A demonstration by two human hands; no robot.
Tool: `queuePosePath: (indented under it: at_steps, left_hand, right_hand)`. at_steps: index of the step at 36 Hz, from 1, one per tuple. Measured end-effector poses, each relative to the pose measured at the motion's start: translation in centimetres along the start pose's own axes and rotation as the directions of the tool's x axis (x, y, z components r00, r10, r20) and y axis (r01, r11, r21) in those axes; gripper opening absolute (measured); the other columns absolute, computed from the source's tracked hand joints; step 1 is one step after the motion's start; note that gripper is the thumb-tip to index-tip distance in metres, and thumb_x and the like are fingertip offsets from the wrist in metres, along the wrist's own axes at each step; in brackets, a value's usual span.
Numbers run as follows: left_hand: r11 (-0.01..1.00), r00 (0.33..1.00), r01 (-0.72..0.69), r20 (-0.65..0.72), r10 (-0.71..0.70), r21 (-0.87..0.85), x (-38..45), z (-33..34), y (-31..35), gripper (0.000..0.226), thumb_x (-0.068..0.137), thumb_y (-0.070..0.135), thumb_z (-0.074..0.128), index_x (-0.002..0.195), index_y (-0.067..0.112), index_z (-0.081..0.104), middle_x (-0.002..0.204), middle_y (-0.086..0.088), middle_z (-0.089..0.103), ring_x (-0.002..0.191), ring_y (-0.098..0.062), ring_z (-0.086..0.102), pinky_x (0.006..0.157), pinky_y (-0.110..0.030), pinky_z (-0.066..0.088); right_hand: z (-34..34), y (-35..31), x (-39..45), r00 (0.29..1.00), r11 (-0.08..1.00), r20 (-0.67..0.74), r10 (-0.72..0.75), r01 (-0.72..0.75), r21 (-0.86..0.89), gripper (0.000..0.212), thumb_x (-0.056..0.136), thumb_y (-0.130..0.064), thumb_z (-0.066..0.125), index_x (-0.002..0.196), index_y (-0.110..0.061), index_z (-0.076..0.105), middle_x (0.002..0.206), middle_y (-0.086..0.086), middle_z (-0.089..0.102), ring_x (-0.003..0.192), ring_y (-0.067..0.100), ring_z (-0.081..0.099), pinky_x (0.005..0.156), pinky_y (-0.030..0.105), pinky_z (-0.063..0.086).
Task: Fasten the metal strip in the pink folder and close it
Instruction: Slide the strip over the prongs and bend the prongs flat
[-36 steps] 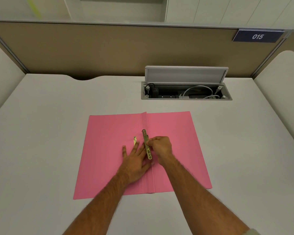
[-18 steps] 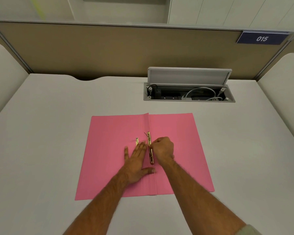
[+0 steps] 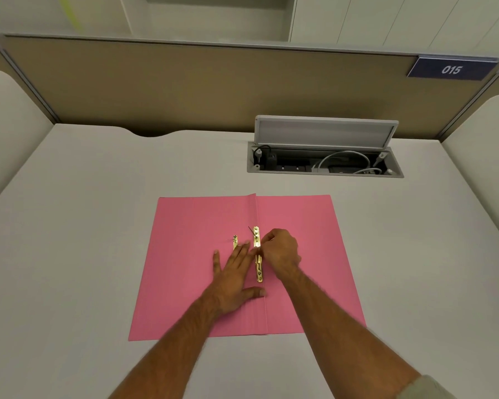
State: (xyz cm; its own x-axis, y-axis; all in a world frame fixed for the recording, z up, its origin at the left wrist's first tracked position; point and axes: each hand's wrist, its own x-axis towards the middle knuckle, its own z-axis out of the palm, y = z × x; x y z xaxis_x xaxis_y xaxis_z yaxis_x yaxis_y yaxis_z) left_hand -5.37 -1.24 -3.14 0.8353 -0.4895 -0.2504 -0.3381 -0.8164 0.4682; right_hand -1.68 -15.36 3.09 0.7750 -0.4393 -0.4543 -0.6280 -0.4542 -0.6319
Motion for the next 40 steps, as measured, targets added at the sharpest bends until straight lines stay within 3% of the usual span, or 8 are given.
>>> queuePosePath:
  at_steps: [6,10,14,18,24,33,40]
  left_hand:
    - [0.999,1.0,-0.007,0.018,0.006,0.034,0.0,0.1,-0.1,0.109,0.08,0.085,0.04,0.159,0.03,-0.01,0.169,0.006,-0.016,0.154,-0.011,-0.02,0.116,-0.064,-0.021]
    - [0.999,1.0,-0.02,0.017,0.02,0.042,0.1,0.4,-0.3,0.105,0.078,0.088,0.035,0.156,0.039,-0.015,0.168,0.007,-0.019,0.154,-0.012,-0.021,0.115,-0.066,-0.02]
    - [0.999,1.0,-0.018,0.017,0.018,0.044,0.3,0.7,-0.6,0.102,0.077,0.091,0.031,0.158,0.043,-0.007,0.168,0.007,-0.019,0.153,-0.012,-0.023,0.114,-0.066,-0.023]
    - [0.997,1.0,-0.02,0.017,0.019,0.07,0.2,0.9,-0.8,0.101,0.078,0.091,0.028,0.159,0.041,-0.006,0.168,0.007,-0.019,0.154,-0.014,-0.023,0.113,-0.064,-0.025]
    - [0.996,0.999,-0.035,0.023,0.033,0.08,0.2,0.5,-0.6,0.1,0.081,0.087,0.031,0.16,0.038,-0.002,0.163,0.02,-0.02,0.153,-0.013,-0.023,0.113,-0.066,-0.025]
    - [0.998,0.999,-0.027,0.041,0.024,0.062,0.2,0.0,-0.4,0.1,0.082,0.085,0.036,0.161,0.037,0.0,0.167,0.017,-0.012,0.154,-0.013,-0.022,0.114,-0.067,-0.023]
    - [0.998,0.998,-0.025,0.055,0.022,0.052,0.2,-0.1,-0.3,0.098,0.083,0.083,0.038,0.161,0.036,0.001,0.167,0.018,-0.014,0.154,-0.013,-0.022,0.114,-0.068,-0.022]
  right_hand:
    - [0.0,-0.2,1.0,0.996,0.994,0.027,-0.084,0.082,0.069,0.013,0.085,-0.019,0.072,0.093,-0.029,0.073,0.095,-0.006,0.075,0.098,0.02,0.069,0.102,0.049,0.046]
    - [0.3,0.0,2.0,0.965,0.967,0.1,-0.242,0.249,-0.06,0.02,0.089,-0.023,0.07,0.105,-0.033,0.074,0.101,-0.007,0.076,0.113,0.023,0.062,0.103,0.044,0.041]
    - [0.3,0.2,2.7,0.937,0.923,0.107,-0.334,0.348,-0.163,0.015,0.093,-0.025,0.067,0.103,-0.028,0.077,0.103,-0.003,0.076,0.112,0.025,0.062,0.101,0.045,0.041]
    - [-0.1,0.2,3.2,0.926,0.91,0.097,-0.365,0.377,-0.173,0.013,0.093,-0.023,0.063,0.099,-0.02,0.075,0.096,-0.001,0.075,0.101,0.027,0.065,0.097,0.05,0.047]
    - [-0.6,0.0,4.3,0.928,0.913,0.107,-0.358,0.372,-0.165,0.01,0.093,-0.017,0.065,0.087,-0.019,0.073,0.079,-0.009,0.066,0.088,0.022,0.066,0.096,0.052,0.049]
    - [-0.5,-0.9,5.4,0.923,0.905,0.117,-0.366,0.382,-0.188,0.001,0.089,-0.02,0.074,0.089,-0.021,0.074,0.088,-0.003,0.074,0.092,0.022,0.067,0.098,0.051,0.047]
    - [-0.6,-1.4,6.2,0.897,0.87,0.176,-0.405,0.437,-0.227,0.007,0.083,-0.016,0.078,0.088,-0.021,0.077,0.076,-0.012,0.063,0.095,0.022,0.065,0.097,0.05,0.045]
